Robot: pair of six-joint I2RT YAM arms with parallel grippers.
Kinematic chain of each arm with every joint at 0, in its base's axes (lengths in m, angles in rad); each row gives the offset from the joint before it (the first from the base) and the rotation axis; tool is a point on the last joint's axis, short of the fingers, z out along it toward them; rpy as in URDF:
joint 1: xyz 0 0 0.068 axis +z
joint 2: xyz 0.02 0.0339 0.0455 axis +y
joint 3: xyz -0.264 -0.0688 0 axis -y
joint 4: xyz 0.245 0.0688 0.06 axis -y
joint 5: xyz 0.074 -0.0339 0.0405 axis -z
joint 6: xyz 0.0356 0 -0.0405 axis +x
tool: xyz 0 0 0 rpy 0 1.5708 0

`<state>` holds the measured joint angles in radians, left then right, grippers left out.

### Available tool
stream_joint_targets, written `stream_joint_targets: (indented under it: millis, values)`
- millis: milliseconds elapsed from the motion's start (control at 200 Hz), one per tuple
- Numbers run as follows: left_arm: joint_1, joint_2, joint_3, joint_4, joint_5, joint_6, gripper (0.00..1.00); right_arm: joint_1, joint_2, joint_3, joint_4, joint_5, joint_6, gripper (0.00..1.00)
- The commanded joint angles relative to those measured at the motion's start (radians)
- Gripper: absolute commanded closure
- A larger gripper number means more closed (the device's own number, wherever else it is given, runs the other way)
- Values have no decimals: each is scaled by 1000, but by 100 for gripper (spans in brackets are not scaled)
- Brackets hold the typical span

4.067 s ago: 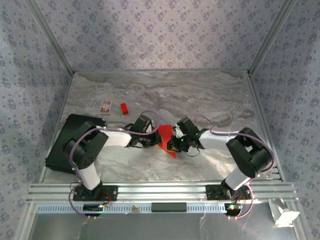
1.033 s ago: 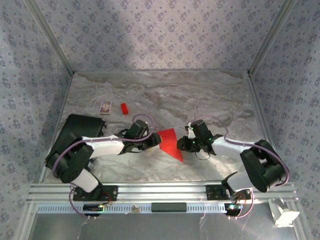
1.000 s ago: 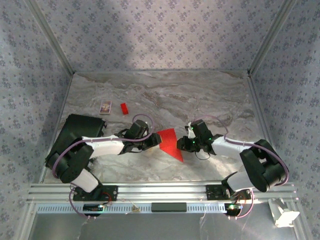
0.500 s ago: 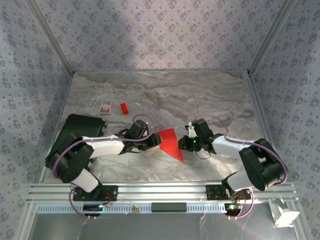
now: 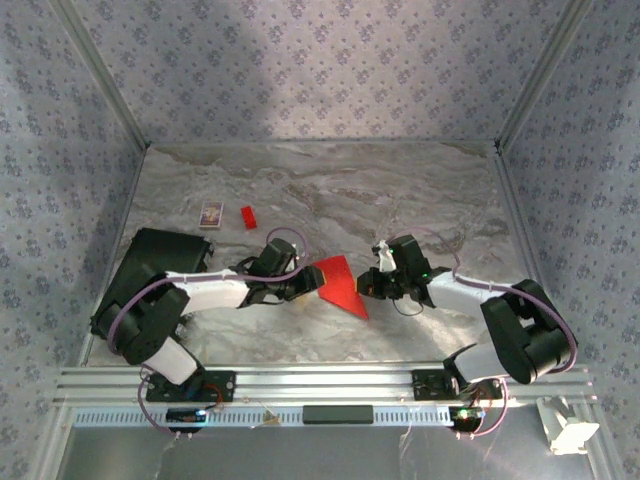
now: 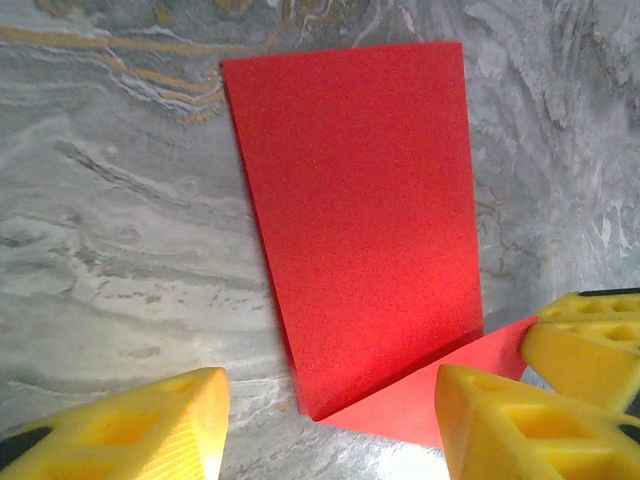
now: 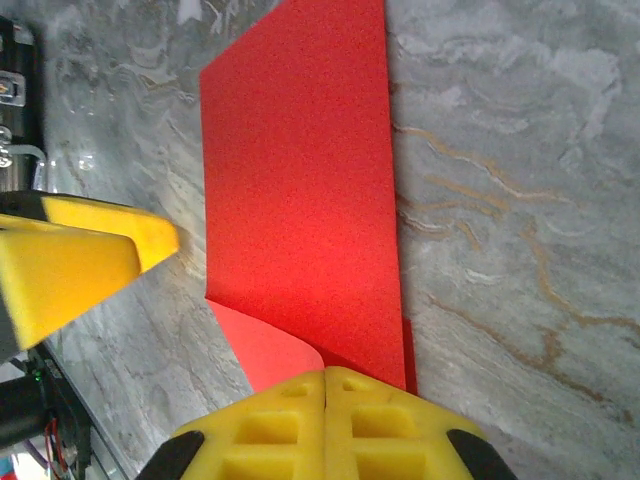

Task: Fold a paper plane with a square sheet of paper (pick it up from the middle)
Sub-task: Fourth fold the wing at the center of the table.

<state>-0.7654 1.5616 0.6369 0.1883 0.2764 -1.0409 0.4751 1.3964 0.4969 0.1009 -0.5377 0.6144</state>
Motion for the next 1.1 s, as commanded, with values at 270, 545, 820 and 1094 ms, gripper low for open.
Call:
stream_joint_targets:
  millis: [270,545,820,1094]
  values:
    - [6,69,55,84,74,-32,42,-33,-42,-42,51,-45,49,95]
    - [5,102,78,122,102,-50,47,-46,-37,-55,69,-54,59,94]
    - [5,120,93,143,114,-58,69,-49,-33,-52,57,-55,55,91]
    - [8,125,144,87,133,0,85,-48,-222,-85,-84,126,26,71]
